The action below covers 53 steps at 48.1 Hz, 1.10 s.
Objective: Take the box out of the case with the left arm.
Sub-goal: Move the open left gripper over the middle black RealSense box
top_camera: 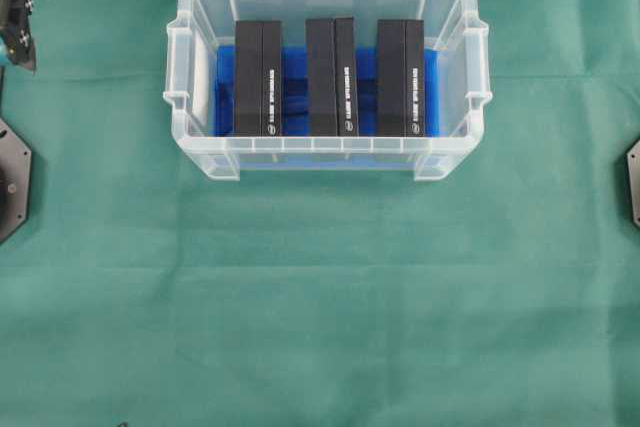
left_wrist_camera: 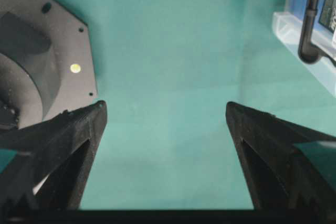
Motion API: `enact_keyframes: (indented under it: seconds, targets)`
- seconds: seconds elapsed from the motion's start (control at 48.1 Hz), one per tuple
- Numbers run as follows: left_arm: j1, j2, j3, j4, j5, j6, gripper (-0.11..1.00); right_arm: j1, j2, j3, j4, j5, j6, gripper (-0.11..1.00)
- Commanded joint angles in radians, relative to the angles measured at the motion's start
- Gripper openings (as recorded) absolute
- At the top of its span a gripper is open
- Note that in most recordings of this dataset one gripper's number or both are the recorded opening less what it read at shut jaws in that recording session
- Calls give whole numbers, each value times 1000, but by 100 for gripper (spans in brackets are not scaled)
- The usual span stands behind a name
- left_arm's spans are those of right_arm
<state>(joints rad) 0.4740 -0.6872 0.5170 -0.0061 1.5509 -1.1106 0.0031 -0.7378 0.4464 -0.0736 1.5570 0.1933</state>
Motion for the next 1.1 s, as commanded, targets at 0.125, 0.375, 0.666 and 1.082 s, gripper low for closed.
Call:
enact_keyframes:
  seconds: [0.125,0.375,0.666,1.082]
  targets:
    - [-44,64,-48,-23,-58,-11,98,2,5,-20,-2,2,2,0]
    - [-140,222,-163,-23,-172,-92,98,2,5,-20,-2,0,3,0]
    - [-187,397,-347,-23,-169,-103,98,2,5,-18,-11,2,3,0]
    - [-236,618,-583,-29,-166,-104,98,2,5,-17,-17,2,3,0]
